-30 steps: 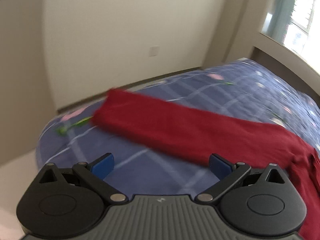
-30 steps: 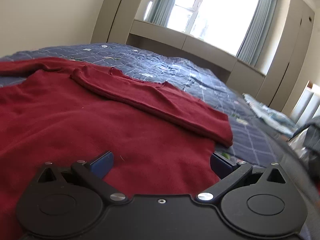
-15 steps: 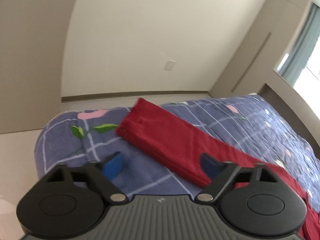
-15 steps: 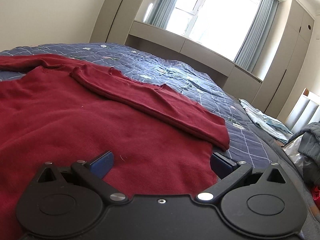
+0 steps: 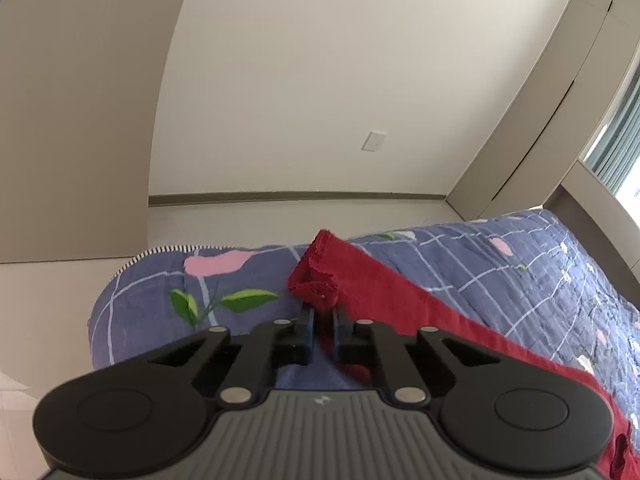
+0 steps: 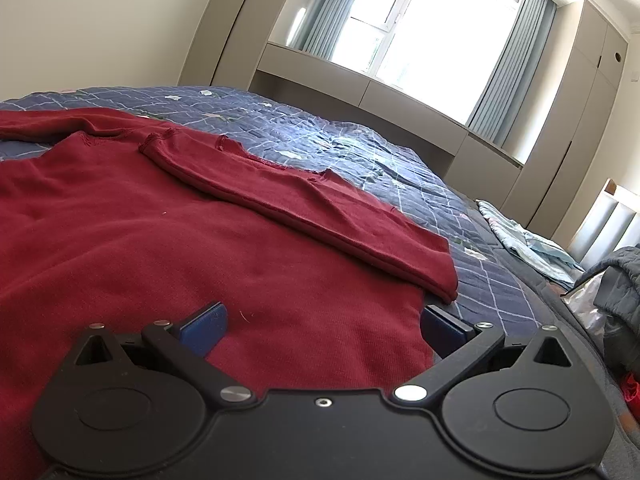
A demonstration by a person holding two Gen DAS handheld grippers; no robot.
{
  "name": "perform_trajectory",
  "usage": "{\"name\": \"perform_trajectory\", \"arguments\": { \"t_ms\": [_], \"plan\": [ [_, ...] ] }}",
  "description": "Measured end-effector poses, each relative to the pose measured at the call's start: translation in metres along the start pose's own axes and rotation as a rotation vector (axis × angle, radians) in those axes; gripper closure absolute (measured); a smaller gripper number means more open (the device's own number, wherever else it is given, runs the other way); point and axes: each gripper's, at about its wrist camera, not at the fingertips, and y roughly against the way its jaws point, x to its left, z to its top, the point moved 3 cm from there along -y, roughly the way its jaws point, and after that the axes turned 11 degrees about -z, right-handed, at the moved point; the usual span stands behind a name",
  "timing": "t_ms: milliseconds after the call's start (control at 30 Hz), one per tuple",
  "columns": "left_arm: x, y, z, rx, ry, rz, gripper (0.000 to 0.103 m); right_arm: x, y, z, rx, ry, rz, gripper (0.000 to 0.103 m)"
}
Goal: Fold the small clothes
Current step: 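Close the left gripper on the other sleeve cuff and lift it, then lay the held sleeve across the sweater body and open the left gripper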
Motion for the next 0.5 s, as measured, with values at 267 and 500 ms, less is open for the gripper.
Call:
{"name": "perform_trajectory", "arguments": {
  "t_ms": [267, 500],
  "plan": [
    [-0.055, 0.005, 0.034, -0.085, -0.112, -0.08, 0.098, 0.001, -0.001, 0.0, 0.004, -0.003, 0.0, 0.0],
    [-0.165, 0.015, 0.062, -0.175, -0.261, -0.265, 0.098, 0.0, -0.001, 0.0, 0.006, -0.009, 0.004, 0.0]
  ]
}}
